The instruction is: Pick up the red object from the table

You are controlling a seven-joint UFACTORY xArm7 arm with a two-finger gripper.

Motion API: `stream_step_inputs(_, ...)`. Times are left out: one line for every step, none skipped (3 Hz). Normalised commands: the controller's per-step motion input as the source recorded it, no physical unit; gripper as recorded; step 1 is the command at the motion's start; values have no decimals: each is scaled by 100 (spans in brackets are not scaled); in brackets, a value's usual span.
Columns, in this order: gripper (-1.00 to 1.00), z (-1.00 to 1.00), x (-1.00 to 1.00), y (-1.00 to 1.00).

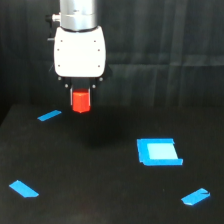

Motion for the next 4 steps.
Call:
stream_step_inputs(-98, 13, -2, -3)
stream_step_inputs(-100, 9, -3, 3)
stream_step_inputs(-96, 2, -1, 2)
stream_step_inputs(-99, 5, 4, 9)
